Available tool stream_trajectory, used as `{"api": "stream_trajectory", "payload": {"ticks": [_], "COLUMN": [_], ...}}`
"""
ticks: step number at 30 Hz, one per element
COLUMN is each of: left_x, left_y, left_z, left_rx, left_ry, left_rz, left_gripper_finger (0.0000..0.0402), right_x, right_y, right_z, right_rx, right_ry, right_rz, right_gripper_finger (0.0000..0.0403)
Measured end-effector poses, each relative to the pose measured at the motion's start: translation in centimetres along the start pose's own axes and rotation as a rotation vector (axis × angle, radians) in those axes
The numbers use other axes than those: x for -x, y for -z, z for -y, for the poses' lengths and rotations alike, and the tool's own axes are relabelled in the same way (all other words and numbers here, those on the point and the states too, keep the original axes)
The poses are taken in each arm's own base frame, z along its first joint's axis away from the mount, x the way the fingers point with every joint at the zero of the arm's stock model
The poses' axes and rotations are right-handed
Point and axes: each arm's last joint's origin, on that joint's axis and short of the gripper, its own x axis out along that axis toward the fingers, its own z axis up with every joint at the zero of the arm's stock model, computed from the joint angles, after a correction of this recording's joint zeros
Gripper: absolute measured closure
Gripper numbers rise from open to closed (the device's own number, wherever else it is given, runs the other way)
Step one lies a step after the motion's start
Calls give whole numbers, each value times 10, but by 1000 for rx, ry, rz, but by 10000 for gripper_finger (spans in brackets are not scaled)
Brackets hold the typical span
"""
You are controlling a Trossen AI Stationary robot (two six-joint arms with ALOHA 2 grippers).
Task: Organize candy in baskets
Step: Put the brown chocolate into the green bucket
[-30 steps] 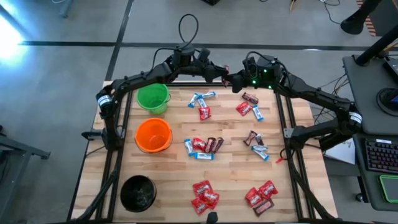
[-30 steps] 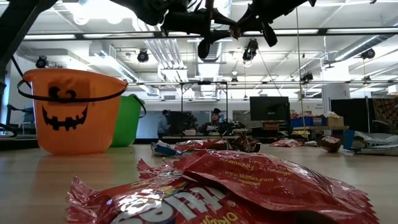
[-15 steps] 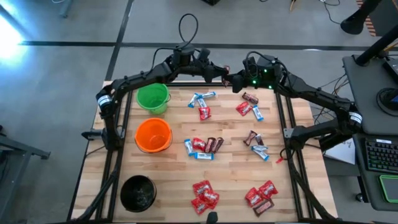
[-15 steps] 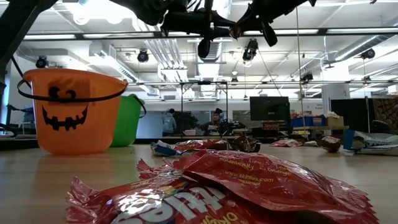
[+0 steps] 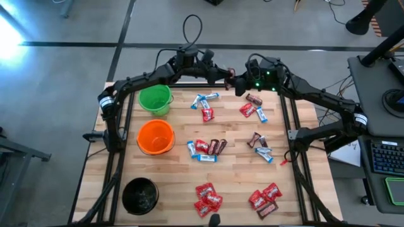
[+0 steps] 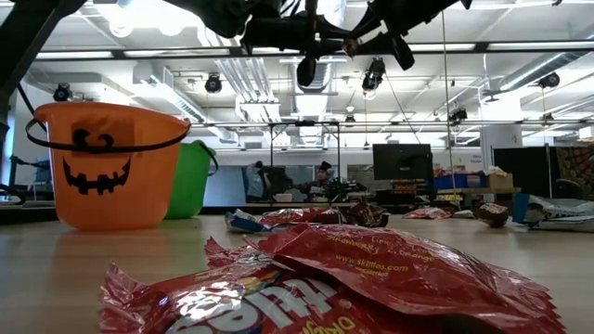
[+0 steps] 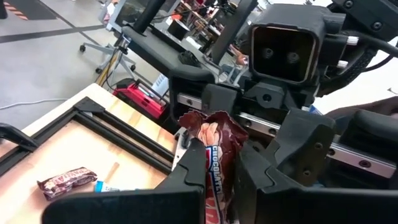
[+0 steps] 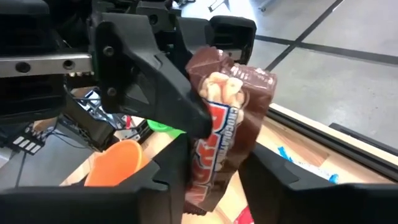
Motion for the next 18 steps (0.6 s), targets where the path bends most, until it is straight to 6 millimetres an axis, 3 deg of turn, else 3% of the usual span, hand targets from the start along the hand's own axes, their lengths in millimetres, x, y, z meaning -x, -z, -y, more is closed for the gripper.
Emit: {"api": "stream_trajectory", "payload": {"ticks": [11, 18], "left_x": [22, 57], "left_y": [-18, -18], "left_z": [-20, -44], "left_rx": [5, 37], "left_ry": [-62, -262], "left_rz": [43, -101], "left_gripper_finger": [393, 393], "right_x": [19, 33], "right_y": [3, 10], "right_z": [0, 2], "right_rx": [-8, -17], "right_ry": [62, 118], "right_rz": [-25, -94], "right_gripper_finger": [234, 235]}}
